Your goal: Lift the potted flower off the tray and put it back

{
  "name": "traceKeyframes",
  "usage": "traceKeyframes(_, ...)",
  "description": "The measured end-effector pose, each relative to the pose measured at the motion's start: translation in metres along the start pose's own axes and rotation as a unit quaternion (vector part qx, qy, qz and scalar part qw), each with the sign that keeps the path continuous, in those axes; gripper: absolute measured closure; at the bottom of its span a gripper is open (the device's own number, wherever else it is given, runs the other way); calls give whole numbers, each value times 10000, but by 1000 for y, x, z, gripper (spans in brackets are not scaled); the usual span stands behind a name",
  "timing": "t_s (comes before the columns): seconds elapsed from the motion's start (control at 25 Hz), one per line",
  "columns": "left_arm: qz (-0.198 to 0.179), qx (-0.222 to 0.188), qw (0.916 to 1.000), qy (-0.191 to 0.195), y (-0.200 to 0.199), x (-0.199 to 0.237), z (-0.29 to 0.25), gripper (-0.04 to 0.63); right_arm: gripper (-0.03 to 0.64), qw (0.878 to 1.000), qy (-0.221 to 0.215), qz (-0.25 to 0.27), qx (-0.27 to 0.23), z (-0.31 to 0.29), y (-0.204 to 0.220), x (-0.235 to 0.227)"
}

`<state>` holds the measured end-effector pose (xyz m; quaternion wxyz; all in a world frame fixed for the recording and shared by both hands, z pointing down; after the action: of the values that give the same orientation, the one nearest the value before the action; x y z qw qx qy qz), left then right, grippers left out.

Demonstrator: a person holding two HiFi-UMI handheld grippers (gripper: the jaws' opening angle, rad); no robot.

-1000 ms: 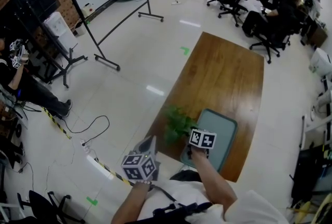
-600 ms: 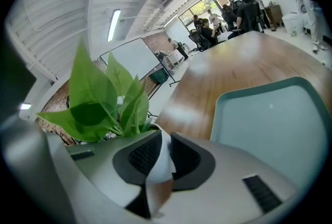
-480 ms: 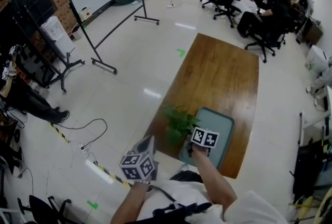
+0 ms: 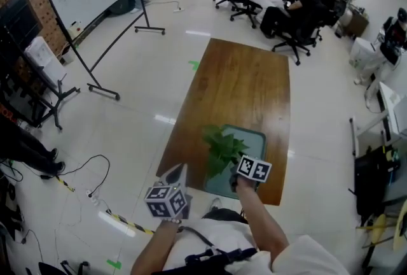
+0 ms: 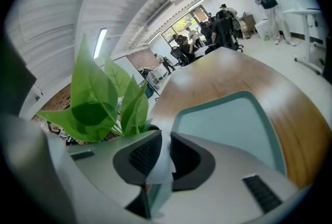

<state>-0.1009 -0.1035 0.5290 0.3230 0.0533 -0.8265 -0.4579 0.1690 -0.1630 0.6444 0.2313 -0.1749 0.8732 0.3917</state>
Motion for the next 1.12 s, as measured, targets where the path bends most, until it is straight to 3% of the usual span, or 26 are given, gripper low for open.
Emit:
traceKeyframes(0.44, -126, 180, 9993, 305, 14, -28, -13, 598, 556, 9981, 537, -271, -92, 28, 12, -60)
traceKeyframes(0.76, -127, 295, 9990, 309, 25, -34, -7, 599, 526, 9987, 429, -184, -192, 29, 6, -60)
traceKeyframes(1.12, -205, 463, 9973, 536, 42, -37, 11, 599, 512, 9951, 523, -59, -841, 77, -3, -58)
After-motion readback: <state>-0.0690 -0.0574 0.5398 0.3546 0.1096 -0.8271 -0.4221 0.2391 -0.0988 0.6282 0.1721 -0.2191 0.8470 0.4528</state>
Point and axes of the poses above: the fingertips, and each gripper's own axes: z backward along the fingers, x to its left, y out of its underside, the point moved 8 cm from there along z, backward along the fingers, and after that the axes turned 5 degrees about y, right-handed, at the moved point
